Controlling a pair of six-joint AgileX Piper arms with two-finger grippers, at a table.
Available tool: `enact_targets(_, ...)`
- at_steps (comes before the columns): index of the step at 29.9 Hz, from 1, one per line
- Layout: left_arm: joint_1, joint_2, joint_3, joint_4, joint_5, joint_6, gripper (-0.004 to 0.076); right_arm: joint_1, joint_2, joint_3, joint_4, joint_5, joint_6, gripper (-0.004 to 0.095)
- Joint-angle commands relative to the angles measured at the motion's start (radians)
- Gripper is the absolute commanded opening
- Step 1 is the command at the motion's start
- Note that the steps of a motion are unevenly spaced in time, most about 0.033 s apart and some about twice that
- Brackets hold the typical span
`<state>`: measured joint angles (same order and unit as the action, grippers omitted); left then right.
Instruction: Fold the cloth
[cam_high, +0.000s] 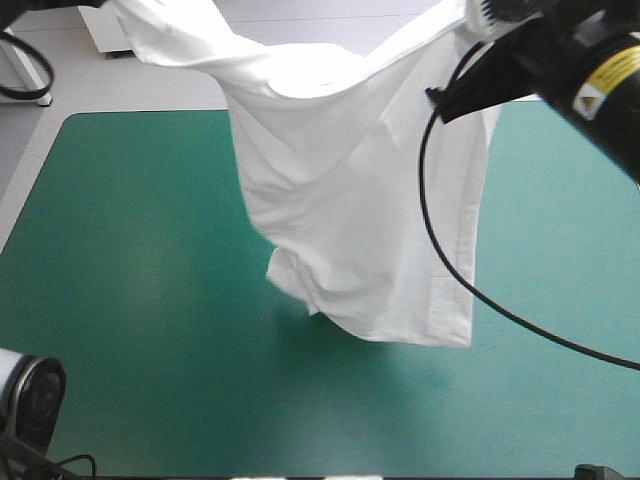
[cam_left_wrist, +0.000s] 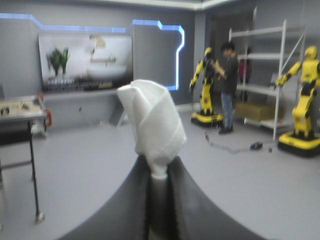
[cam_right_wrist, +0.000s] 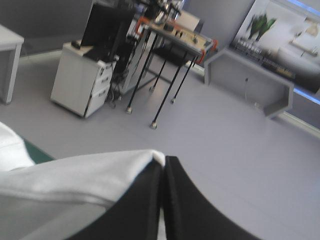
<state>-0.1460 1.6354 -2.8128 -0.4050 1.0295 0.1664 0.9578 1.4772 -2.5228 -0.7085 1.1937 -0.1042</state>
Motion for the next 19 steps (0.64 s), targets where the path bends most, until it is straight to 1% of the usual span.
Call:
enact_targets(1,0.0,-0.09,-0.019,-0.075,-0.185,0.014,-0.0009,-0.006,-0.033,-0.082,-0.015,-0.163,-0.036,-0.0019)
enact_targets(6,0.0,-0.151,-0.019,-0.153,-0.295,0.019,-0.0009,-0.006,-0.044,-0.118,0.099,-0.332,-0.102,-0.0019)
enact_targets(10,0.0,-0.186,-0.019,-0.17,-0.331,0.032,-0.0009,-0.006,-0.044,-0.124,0.17,-0.406,-0.107,-0.0019)
enact_targets(12,0.0,-0.197,-0.019,-0.185,-0.329,0.06,-0.0009,-0.006,-0.044,-0.124,0.164,-0.423,-0.107,-0.0019)
enact_targets(16,0.0,-0.186,0.0,-0.178,-0.322,0.066,-0.0009,-0.006,-0.034,-0.122,0.128,-0.427,-0.103,-0.0019)
enact_targets(18,0.0,-0.168,0.033,-0.165,-0.32,0.066,-0.0009,-0.006,-0.024,-0.122,0.083,-0.413,-0.08,-0.0019)
enact_targets(19,0.0,-0.157,0.05,-0.155,-0.316,0.066,-0.0009,-0.006,-0.02,-0.122,0.035,-0.396,-0.047,-0.0019)
